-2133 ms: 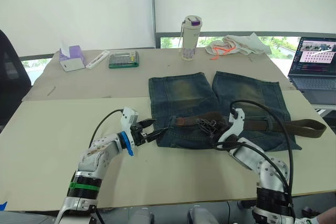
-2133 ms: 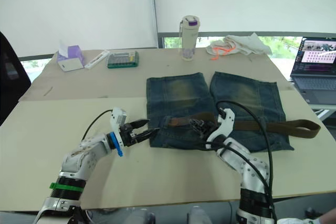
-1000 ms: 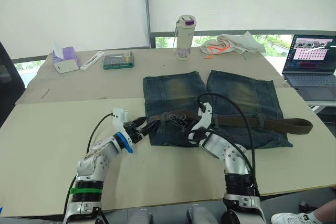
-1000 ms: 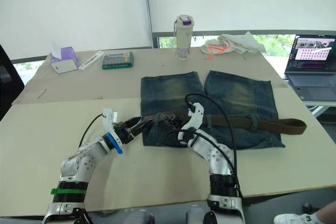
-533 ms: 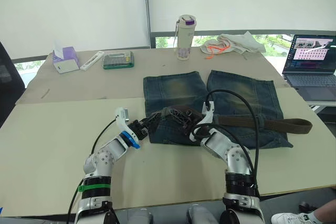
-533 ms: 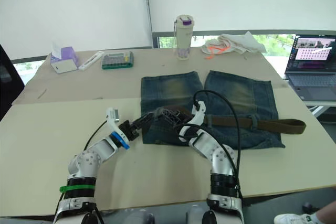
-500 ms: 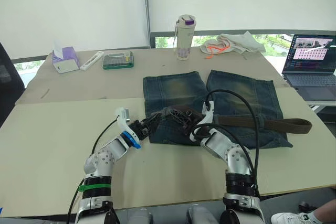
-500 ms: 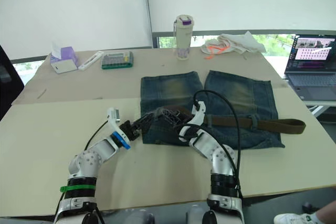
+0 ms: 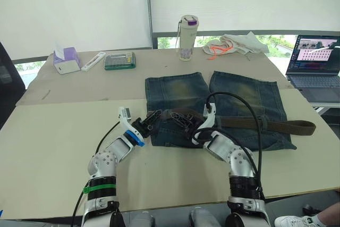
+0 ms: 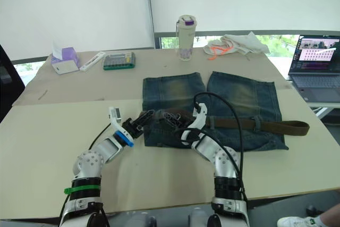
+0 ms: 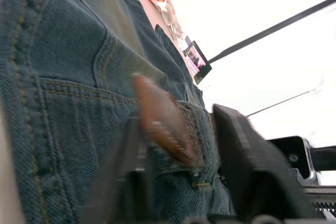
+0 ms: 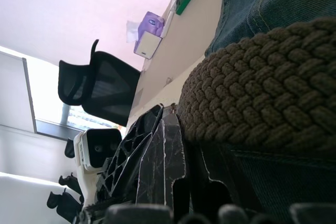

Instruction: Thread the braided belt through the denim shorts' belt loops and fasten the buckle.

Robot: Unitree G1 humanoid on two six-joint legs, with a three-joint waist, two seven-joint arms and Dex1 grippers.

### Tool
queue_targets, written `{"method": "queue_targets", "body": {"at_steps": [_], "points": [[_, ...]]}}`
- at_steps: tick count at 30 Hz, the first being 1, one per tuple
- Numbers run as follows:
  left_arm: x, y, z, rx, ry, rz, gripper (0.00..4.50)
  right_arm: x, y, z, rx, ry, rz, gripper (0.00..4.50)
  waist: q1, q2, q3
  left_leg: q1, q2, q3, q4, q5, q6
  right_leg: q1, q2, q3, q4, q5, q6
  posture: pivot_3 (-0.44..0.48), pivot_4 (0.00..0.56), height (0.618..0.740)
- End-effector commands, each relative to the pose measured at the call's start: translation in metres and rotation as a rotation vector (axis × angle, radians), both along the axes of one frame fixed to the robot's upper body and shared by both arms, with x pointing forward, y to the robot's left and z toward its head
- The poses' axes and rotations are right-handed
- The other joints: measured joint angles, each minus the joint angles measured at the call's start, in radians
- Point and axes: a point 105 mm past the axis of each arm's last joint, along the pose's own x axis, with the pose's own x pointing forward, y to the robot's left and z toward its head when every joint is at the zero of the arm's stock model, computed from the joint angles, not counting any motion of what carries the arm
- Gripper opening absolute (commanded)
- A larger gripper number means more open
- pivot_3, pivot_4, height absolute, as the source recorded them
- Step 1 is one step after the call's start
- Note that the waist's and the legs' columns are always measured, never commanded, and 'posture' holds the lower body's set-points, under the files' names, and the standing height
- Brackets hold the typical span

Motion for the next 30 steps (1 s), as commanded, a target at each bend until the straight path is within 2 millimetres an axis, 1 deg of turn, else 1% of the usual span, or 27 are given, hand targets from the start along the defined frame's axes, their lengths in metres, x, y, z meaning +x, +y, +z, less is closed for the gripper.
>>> {"method": "queue_targets", "body": {"at_steps": [1, 2, 5, 6, 7, 9, 11, 13, 15, 17, 19, 21, 22, 24, 26, 27, 29, 30], "points": [[0.001, -0.002, 0.014, -0.026, -0.049, -0.001, 0.25, -0.001, 0.002, 0.01, 0.008, -0.053, 0.01, 0.0, 0.0, 0.0, 0.0, 0.0, 0.0, 0.0, 0.0, 0.0, 0.0, 0.0, 0.0, 0.0, 0.0, 0.0, 0.0, 0.0, 0.15, 0.74], [0.001, -0.002, 0.014, -0.026, -0.049, -0.001, 0.03, -0.001, 0.002, 0.01, 0.001, -0.056, 0.011, 0.0, 0.0, 0.0, 0.0, 0.0, 0.0, 0.0, 0.0, 0.0, 0.0, 0.0, 0.0, 0.0, 0.0, 0.0, 0.0, 0.0, 0.15, 0.74], [0.001, -0.003, 0.014, -0.022, -0.049, -0.001, 0.03, -0.003, 0.001, 0.011, -0.028, -0.089, 0.023, 0.0, 0.001, 0.0, 0.0, 0.0, 0.0, 0.0, 0.0, 0.0, 0.0, 0.0, 0.0, 0.0, 0.0, 0.0, 0.0, 0.0, 0.15, 0.74], [0.001, -0.002, 0.014, -0.021, -0.049, 0.001, 0.01, -0.004, -0.001, 0.012, -0.038, -0.104, 0.024, 0.36, 0.002, 0.0, 0.0, 0.0, 0.0, 0.0, 0.0, 0.0, 0.0, 0.0, 0.0, 0.0, 0.0, 0.0, 0.0, 0.0, 0.15, 0.74], [0.002, -0.001, 0.013, -0.007, -0.051, 0.007, 0.0, -0.01, -0.006, 0.014, -0.08, -0.148, 0.039, 0.8, 0.002, 0.0, 0.0, 0.0, 0.0, 0.0, 0.0, 0.0, 0.0, 0.0, 0.0, 0.0, 0.0, 0.0, 0.0, 0.0, 0.15, 0.74], [0.004, 0.004, 0.012, 0.023, -0.054, 0.031, 0.0, -0.021, -0.018, 0.014, -0.195, -0.232, 0.062, 1.43, 0.006, 0.0, 0.0, -0.001, -0.001, 0.0, 0.0, 0.0, 0.0, 0.0, 0.0, 0.0, -0.001, 0.0, 0.0, 0.0, 0.15, 0.74], [0.004, 0.011, 0.012, 0.061, -0.065, 0.045, 0.0, -0.035, -0.033, 0.013, -0.286, -0.298, 0.112, 2.09, 0.008, 0.0, 0.0, -0.002, -0.001, 0.0, 0.0, 0.0, 0.0, 0.0, -0.001, -0.001, -0.002, 0.0, 0.0, 0.0, 0.15, 0.74], [0.005, 0.02, 0.011, 0.113, -0.077, 0.056, 0.0, -0.049, -0.05, 0.017, -0.331, -0.356, 0.162, 2.78, 0.006, 0.0, 0.0, -0.002, -0.002, 0.0, 0.001, 0.0, 0.0, 0.001, -0.001, -0.001, -0.002, 0.0, 0.0, 0.0, 0.15, 0.74], [0.007, 0.029, 0.011, 0.153, -0.085, 0.072, 0.0, -0.055, -0.073, 0.025, -0.37, -0.41, 0.152, 2.78, 0.005, -0.001, 0.001, -0.002, -0.001, 0.0, 0.001, 0.0, 0.0, 0.001, -0.001, -0.001, -0.002, -0.001, 0.001, 0.0, 0.15, 0.74], [0.009, 0.041, 0.011, 0.225, -0.103, 0.085, 0.0, -0.048, -0.119, 0.032, -0.505, -0.45, 0.049, 2.78, 0.003, -0.001, 0.001, -0.001, -0.001, 0.0, 0.001, 0.0, 0.0, 0.001, 0.0, -0.001, -0.002, -0.003, 0.005, 0.0, 0.15, 0.74], [0.01, 0.051, 0.01, 0.322, -0.124, 0.084, 0.0, -0.04, -0.167, 0.026, -0.702, -0.434, -0.059, 2.78, 0.005, -0.001, 0.001, -0.001, -0.002, 0.002, 0.001, 0.0, 0.0, 0.001, 0.0, -0.001, -0.002, -0.004, 0.007, 0.0, 0.15, 0.74], [0.012, 0.057, 0.009, 0.377, -0.135, 0.089, 0.0, -0.037, -0.201, 0.015, -0.854, -0.383, -0.118, 2.78, 0.008, -0.002, 0.001, -0.001, -0.001, 0.005, 0.001, 0.0, 0.0, 0.002, 0.0, -0.001, -0.003, -0.005, 0.007, 0.0, 0.15, 0.74], [0.013, 0.06, 0.009, 0.395, -0.14, 0.093, 0.0, -0.036, -0.213, 0.011, -0.905, -0.366, -0.137, 2.78, 0.008, -0.002, 0.001, -0.001, -0.001, 0.006, 0.0, 0.0, 0.0, 0.002, 0.0, -0.001, -0.003, -0.004, 0.007, 0.0, 0.15, 0.74], [0.015, 0.066, 0.009, 0.418, -0.144, 0.113, 0.0, -0.036, -0.231, 0.005, -0.991, -0.34, -0.154, 2.78, 0.01, -0.003, 0.001, -0.001, -0.001, 0.007, 0.0, 0.0, 0.0, 0.001, 0.0, -0.001, -0.003, -0.003, 0.005, 0.0, 0.15, 0.74], [0.021, 0.081, 0.009, 0.476, -0.139, 0.17, 0.0, -0.038, -0.252, 0.001, -1.084, -0.306, -0.173, 2.78, 0.015, -0.003, 0.001, -0.002, -0.001, 0.007, 0.0, 0.0, 0.0, 0.001, 0.0, -0.001, -0.002, -0.002, 0.003, 0.0, 0.15, 0.74], [0.022, 0.085, 0.008, 0.497, -0.137, 0.189, 0.0, -0.038, -0.258, 0.0, -1.104, -0.298, -0.179, 2.78, 0.015, -0.003, 0.001, -0.001, -0.001, 0.008, 0.0, 0.0, 0.0, 0.001, 0.0, 0.0, -0.002, -0.002, 0.003, 0.0, 0.15, 0.74], [0.03, 0.107, 0.002, 0.61, -0.127, 0.289, 0.0, -0.038, -0.273, 0.001, -1.151, -0.281, -0.21, 2.78, 0.015, -0.003, 0.001, -0.001, -0.001, 0.009, 0.0, 0.0, 0.0, 0.001, 0.0, 0.001, -0.002, -0.001, 0.002, 0.0, 0.15, 0.74], [0.033, 0.118, -0.002, 0.661, -0.111, 0.346, 0.0, -0.036, -0.278, 0.005, -1.154, -0.289, -0.229, 2.78, 0.016, -0.003, 0.001, 0.0, -0.001, 0.009, 0.0, 0.0, 0.0, 0.002, 0.0, 0.001, -0.002, -0.001, 0.001, 0.0, 0.15, 0.74]]}}
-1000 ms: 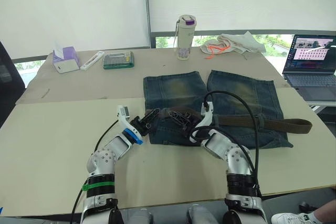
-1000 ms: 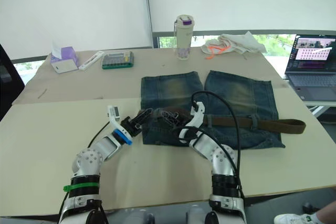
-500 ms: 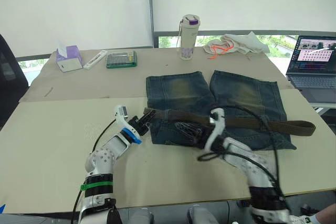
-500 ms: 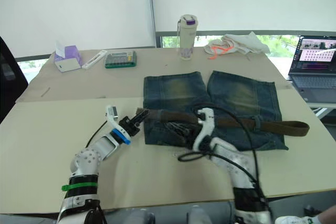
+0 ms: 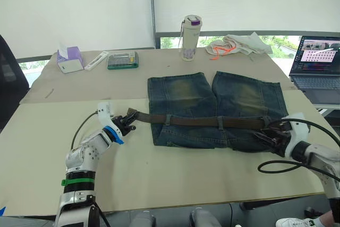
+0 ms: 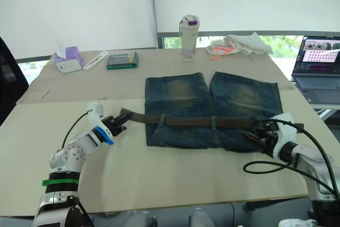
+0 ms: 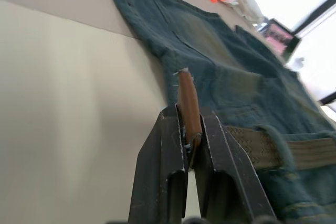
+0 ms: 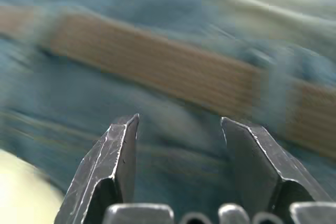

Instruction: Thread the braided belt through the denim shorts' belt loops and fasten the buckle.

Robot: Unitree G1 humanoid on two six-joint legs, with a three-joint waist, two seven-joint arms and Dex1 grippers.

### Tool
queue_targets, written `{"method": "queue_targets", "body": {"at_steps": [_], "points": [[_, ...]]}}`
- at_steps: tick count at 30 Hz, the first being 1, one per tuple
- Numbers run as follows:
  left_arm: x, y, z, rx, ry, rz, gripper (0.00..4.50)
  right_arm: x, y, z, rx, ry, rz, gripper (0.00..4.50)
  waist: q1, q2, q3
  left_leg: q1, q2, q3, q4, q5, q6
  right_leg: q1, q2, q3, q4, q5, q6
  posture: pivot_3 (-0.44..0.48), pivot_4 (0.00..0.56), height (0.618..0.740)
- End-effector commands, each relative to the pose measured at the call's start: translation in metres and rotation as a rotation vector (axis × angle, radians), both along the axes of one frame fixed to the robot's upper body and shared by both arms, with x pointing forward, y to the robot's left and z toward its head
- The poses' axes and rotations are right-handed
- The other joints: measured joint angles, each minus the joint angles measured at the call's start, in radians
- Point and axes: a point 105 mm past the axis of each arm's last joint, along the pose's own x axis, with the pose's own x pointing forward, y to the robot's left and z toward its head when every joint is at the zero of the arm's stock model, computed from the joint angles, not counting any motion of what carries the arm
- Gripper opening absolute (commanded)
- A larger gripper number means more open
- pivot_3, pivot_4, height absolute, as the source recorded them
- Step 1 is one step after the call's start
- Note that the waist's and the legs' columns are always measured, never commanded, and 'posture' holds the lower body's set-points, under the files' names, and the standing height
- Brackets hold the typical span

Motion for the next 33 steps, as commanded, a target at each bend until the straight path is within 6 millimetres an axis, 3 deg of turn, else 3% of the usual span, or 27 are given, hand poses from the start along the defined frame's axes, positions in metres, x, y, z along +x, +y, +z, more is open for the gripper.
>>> {"method": "queue_targets", "body": {"at_steps": [1, 5, 8, 16, 23, 24, 27, 33], "points": [[0.014, 0.046, 0.002, 0.169, -0.047, 0.227, 0.0, 0.005, -0.019, 0.025, -0.043, -0.1, -0.031, 2.78, 0.0, 0.0, 0.0, 0.0, 0.0, 0.0, 0.0, 0.0, 0.0, 0.0, 0.0, 0.0, 0.0, 0.0, 0.0, 0.0, 0.15, 0.74], [0.018, 0.087, -0.005, 0.271, -0.033, 0.458, 0.0, 0.009, -0.027, 0.041, -0.039, -0.167, -0.041, 2.78, 0.004, 0.0, 0.0, 0.0, 0.0, 0.0, 0.0, 0.0, 0.0, 0.0, 0.0, 0.0, 0.0, 0.0, 0.0, 0.0, 0.15, 0.74], [0.012, 0.103, -0.019, 0.472, 0.013, 0.498, 0.0, 0.012, -0.043, 0.043, -0.098, -0.18, -0.087, 2.78, 0.009, 0.0, 0.0, 0.001, 0.0, 0.0, 0.0, 0.0, 0.0, 0.001, 0.0, 0.001, 0.0, 0.0, 0.0, 0.0, 0.15, 0.74], [0.009, 0.119, -0.019, 0.518, 0.02, 0.601, 0.0, 0.013, -0.036, 0.058, -0.051, -0.151, -0.001, 2.78, 0.011, 0.001, 0.0, 0.002, 0.0, 0.001, 0.0, 0.0, 0.0, 0.001, -0.001, 0.001, 0.001, 0.001, 0.0, 0.0, 0.15, 0.74], [0.004, 0.127, -0.025, 0.54, 0.058, 0.658, 0.0, 0.021, -0.046, 0.081, 0.066, -0.105, -0.03, 2.78, 0.007, 0.002, -0.001, 0.003, 0.001, 0.001, 0.0, 0.0, 0.0, 0.001, -0.001, 0.002, 0.001, 0.001, -0.001, 0.0, 0.15, 0.74], [0.004, 0.127, -0.026, 0.54, 0.063, 0.657, 0.0, 0.024, -0.046, 0.082, 0.086, -0.099, -0.031, 3.32, 0.005, 0.002, -0.001, 0.004, 0.001, 0.002, 0.0, 0.0, 0.0, 0.001, -0.001, 0.002, 0.001, 0.001, -0.001, 0.0, 0.15, 0.74], [0.004, 0.124, -0.03, 0.543, 0.075, 0.644, 0.0, 0.028, -0.038, 0.073, 0.089, -0.004, 0.0, 4.34, 0.007, 0.002, -0.001, 0.004, 0.001, 0.003, -0.001, 0.0, 0.0, 0.002, 0.0, 0.002, 0.002, 0.001, -0.001, 0.0, 0.15, 0.74], [0.003, 0.121, -0.035, 0.54, 0.089, 0.647, 0.0, 0.045, -0.032, 0.055, 0.113, 0.112, -0.029, 4.48, 0.007, 0.004, -0.002, 0.004, 0.001, 0.006, -0.001, 0.0, 0.0, 0.001, -0.002, 0.003, 0.002, 0.001, -0.001, 0.0, 0.15, 0.74]]}}
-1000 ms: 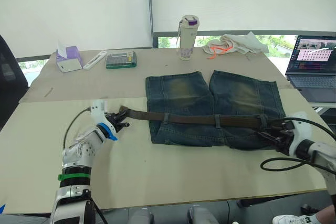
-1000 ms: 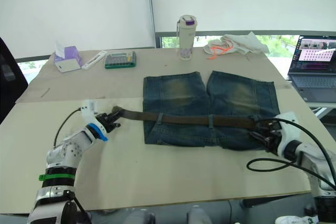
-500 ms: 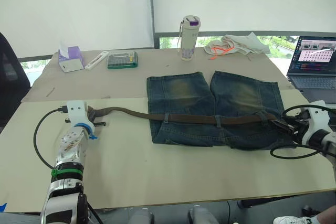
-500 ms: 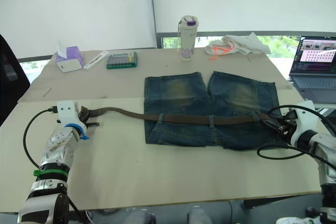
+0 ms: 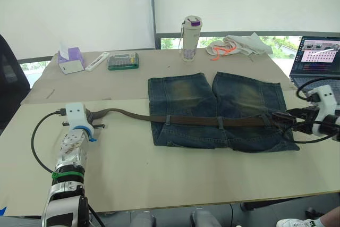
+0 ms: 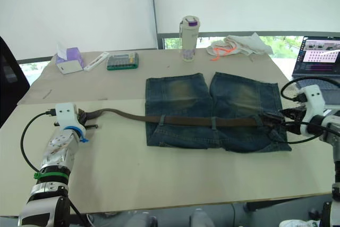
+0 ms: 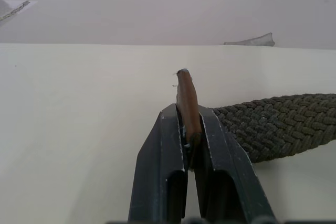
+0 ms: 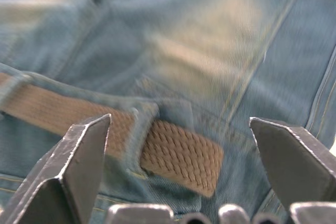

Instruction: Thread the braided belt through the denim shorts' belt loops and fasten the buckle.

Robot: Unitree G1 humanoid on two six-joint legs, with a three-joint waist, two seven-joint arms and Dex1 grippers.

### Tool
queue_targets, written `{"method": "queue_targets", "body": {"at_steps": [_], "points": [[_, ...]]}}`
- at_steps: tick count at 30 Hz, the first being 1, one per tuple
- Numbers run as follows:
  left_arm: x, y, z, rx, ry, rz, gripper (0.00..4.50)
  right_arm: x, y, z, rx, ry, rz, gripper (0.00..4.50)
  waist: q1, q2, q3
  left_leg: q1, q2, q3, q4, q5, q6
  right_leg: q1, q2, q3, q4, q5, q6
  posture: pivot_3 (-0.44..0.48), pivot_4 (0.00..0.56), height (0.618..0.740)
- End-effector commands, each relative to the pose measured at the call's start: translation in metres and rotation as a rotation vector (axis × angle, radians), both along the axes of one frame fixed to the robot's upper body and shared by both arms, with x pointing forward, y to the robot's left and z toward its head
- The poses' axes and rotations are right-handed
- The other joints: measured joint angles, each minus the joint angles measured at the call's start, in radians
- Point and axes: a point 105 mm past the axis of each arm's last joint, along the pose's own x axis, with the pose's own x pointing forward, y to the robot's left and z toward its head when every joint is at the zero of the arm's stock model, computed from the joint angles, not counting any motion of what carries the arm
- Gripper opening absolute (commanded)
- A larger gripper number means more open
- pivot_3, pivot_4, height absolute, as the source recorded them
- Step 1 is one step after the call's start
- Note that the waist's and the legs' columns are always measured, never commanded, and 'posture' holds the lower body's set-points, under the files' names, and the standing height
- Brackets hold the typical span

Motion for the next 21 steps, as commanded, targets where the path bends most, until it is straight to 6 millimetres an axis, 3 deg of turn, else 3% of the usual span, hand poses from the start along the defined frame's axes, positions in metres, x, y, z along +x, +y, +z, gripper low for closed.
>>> {"method": "queue_targets", "body": {"at_steps": [1, 12, 13, 21], "points": [[-0.008, 0.008, -0.014, 0.0, 0.051, 0.041, 0.0, 0.005, 0.003, 0.004, 0.022, 0.017, 0.02, 4.48, 0.001, 0.0, 0.0, 0.0, 0.0, 0.0, 0.0, 0.0, 0.0, 0.0, 0.0, 0.0, 0.0, 0.0, 0.0, 0.0, 0.15, 0.74], [-0.017, 0.022, -0.018, 0.021, 0.063, 0.117, 0.0, 0.013, 0.01, -0.01, 0.036, 0.106, 0.082, 4.48, -0.013, 0.002, -0.001, 0.001, 0.0, 0.001, 0.0, 0.0, 0.0, 0.0, 0.0, 0.0, 0.001, 0.0, 0.0, 0.0, 0.15, 0.74], [-0.018, 0.023, -0.018, 0.023, 0.063, 0.128, 0.0, 0.014, 0.01, -0.01, 0.036, 0.108, 0.084, 3.97, -0.014, 0.002, -0.001, 0.001, 0.0, 0.001, 0.0, 0.0, 0.0, 0.0, 0.0, 0.0, 0.001, 0.0, 0.0, 0.0, 0.15, 0.74], [-0.031, 0.049, -0.015, 0.073, 0.061, 0.263, 0.0, 0.017, 0.016, -0.013, 0.045, 0.104, 0.124, 1.3, -0.023, 0.002, -0.001, 0.004, 0.001, 0.002, -0.004, 0.0, 0.0, 0.0, 0.0, 0.001, 0.001, 0.0, 0.0, 0.0, 0.15, 0.74]]}}
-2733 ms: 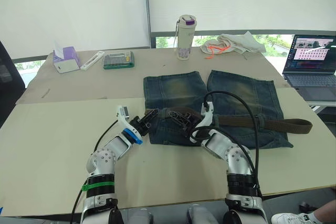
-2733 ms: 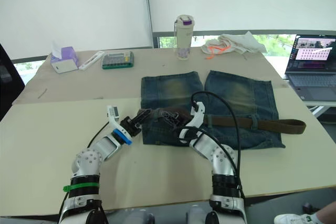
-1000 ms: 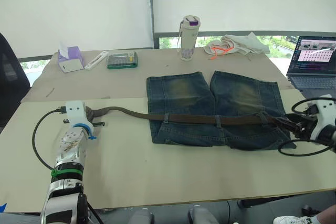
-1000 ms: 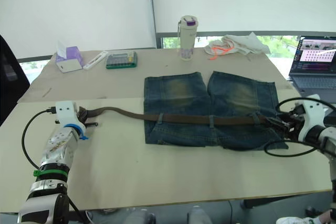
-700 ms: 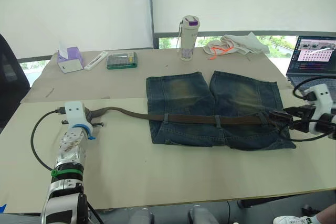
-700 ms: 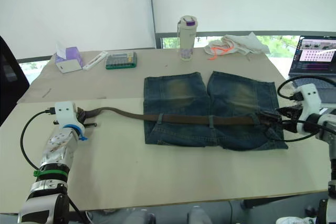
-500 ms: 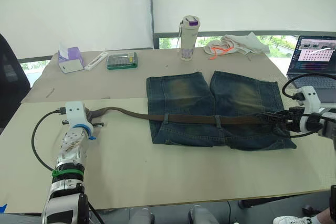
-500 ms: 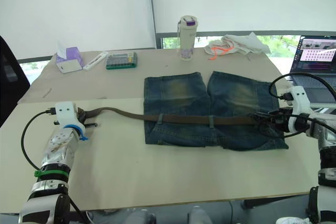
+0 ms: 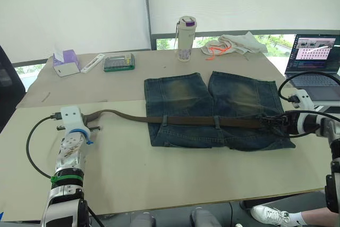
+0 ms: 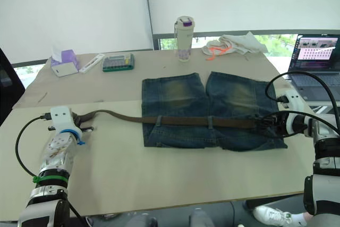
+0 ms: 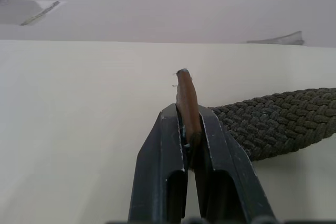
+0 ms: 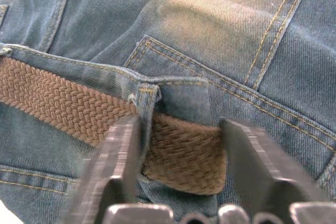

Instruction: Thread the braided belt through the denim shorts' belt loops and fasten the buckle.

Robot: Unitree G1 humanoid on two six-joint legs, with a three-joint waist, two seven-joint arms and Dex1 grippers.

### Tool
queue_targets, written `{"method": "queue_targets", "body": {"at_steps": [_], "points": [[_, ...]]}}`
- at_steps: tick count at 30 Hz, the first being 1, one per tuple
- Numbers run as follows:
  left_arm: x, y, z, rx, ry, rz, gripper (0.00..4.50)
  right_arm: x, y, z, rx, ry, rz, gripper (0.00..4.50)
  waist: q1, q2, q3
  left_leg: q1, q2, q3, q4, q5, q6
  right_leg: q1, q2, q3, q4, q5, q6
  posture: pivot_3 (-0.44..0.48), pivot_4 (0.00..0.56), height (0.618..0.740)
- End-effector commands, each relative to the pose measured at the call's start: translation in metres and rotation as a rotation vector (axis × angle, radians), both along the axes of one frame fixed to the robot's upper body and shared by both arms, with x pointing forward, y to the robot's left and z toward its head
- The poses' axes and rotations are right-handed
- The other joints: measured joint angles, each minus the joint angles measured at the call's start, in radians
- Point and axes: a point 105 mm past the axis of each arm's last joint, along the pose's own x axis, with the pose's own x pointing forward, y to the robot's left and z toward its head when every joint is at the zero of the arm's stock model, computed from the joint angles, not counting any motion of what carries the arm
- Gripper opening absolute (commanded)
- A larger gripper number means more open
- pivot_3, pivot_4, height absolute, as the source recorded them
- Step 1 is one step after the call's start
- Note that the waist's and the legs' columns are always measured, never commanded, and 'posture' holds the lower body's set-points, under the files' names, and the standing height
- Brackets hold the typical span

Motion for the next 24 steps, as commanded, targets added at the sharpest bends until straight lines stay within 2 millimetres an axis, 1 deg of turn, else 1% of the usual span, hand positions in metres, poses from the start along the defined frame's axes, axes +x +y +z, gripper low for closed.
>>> {"method": "queue_targets", "body": {"at_steps": [1, 4, 10, 12, 13, 15, 17, 18, 20, 22, 23, 24], "points": [[-0.02, 0.031, -0.011, 0.031, 0.055, 0.136, 0.0, 0.004, 0.004, 0.009, -0.003, -0.038, 0.036, 1.0, 0.0, 0.0, 0.0, 0.0, 0.0, 0.0, 0.0, 0.0, 0.0, 0.0, 0.0, 0.0, 0.0, 0.0, 0.0, 0.0, 0.15, 0.74], [-0.024, 0.038, -0.011, 0.041, 0.057, 0.178, 0.0, 0.003, 0.004, 0.008, 0.001, -0.042, 0.043, 0.02, 0.0, 0.0, 0.0, 0.001, 0.0, 0.0, -0.001, 0.0, 0.0, 0.0, 0.0, 0.0, 0.0, 0.0, 0.0, 0.0, 0.15, 0.74], [-0.027, 0.042, -0.011, 0.044, 0.056, 0.217, 0.0, 0.003, 0.004, 0.008, -0.001, -0.063, 0.046, 0.02, 0.0, 0.0, 0.0, 0.001, 0.0, 0.001, -0.001, 0.0, 0.0, 0.0, 0.0, 0.0, 0.0, 0.0, 0.0, 0.0, 0.15, 0.74], [-0.023, 0.033, -0.017, -0.009, 0.065, 0.166, 0.0, 0.004, 0.004, 0.011, 0.004, -0.089, 0.048, 0.02, 0.0, 0.0, 0.0, 0.002, 0.0, 0.001, -0.001, 0.0, 0.0, 0.0, 0.0, 0.0, 0.0, 0.0, 0.0, 0.0, 0.15, 0.74], [-0.018, 0.024, -0.019, -0.056, 0.053, 0.123, 0.0, 0.004, 0.005, 0.013, 0.013, -0.103, 0.051, 0.02, 0.0, 0.0, 0.0, 0.002, 0.0, 0.001, -0.001, 0.0, 0.0, 0.0, 0.0, 0.001, 0.0, 0.0, 0.0, 0.0, 0.15, 0.74], [-0.008, 0.002, -0.016, -0.156, -0.003, 0.007, 0.0, 0.005, 0.007, 0.018, 0.026, -0.138, 0.056, 0.02, 0.004, 0.001, 0.0, 0.002, 0.0, 0.002, -0.001, 0.0, 0.0, 0.0, 0.0, 0.0, 0.0, 0.0, 0.0, 0.0, 0.15, 0.74], [-0.004, -0.011, -0.017, -0.214, 0.001, -0.078, 0.83, 0.006, 0.008, 0.021, 0.025, -0.163, 0.062, 0.0, 0.008, 0.001, 0.0, 0.001, -0.001, 0.002, -0.001, 0.0, 0.0, 0.0, -0.001, 0.0, 0.0, 0.0, 0.0, 0.0, 0.15, 0.74], [-0.003, -0.014, -0.017, -0.218, 0.015, -0.109, 1.09, 0.005, 0.009, 0.023, 0.027, -0.176, 0.068, 0.0, 0.009, 0.0, 0.0, 0.001, -0.001, 0.002, -0.001, 0.0, 0.0, 0.0, -0.002, 0.0, 0.0, 0.0, 0.0, 0.0, 0.15, 0.74], [-0.003, -0.015, -0.017, -0.211, 0.034, -0.135, 1.83, 0.003, 0.012, 0.026, 0.028, -0.2, 0.082, 0.0, 0.015, 0.001, 0.0, 0.0, -0.001, 0.002, 0.0, 0.0, 0.0, 0.0, -0.002, -0.001, 0.0, 0.0, 0.0, 0.0, 0.15, 0.74], [-0.006, 0.0, -0.014, -0.151, 0.048, -0.053, 2.44, 0.0, 0.012, 0.028, 0.034, -0.211, 0.081, 0.0, 0.02, 0.001, 0.0, 0.0, -0.001, 0.002, 0.0, 0.0, 0.0, 0.0, -0.002, 0.0, 0.001, 0.0, 0.0, 0.0, 0.15, 0.74], [-0.008, 0.01, -0.009, -0.114, 0.043, -0.002, 2.82, -0.001, 0.013, 0.028, 0.035, -0.214, 0.079, 0.0, 0.022, 0.001, 0.0, 0.001, -0.001, 0.002, 0.0, 0.0, 0.0, 0.001, -0.002, 0.0, 0.001, 0.0, 0.0, 0.0, 0.15, 0.74], [-0.01, 0.024, 0.001, -0.076, 0.012, 0.069, 3.18, -0.002, 0.013, 0.028, 0.035, -0.218, 0.079, 0.0, 0.025, 0.001, 0.0, 0.001, -0.001, 0.002, 0.001, 0.0, 0.0, 0.001, -0.002, 0.0, 0.001, 0.0, 0.0, 0.0, 0.15, 0.74]]}}
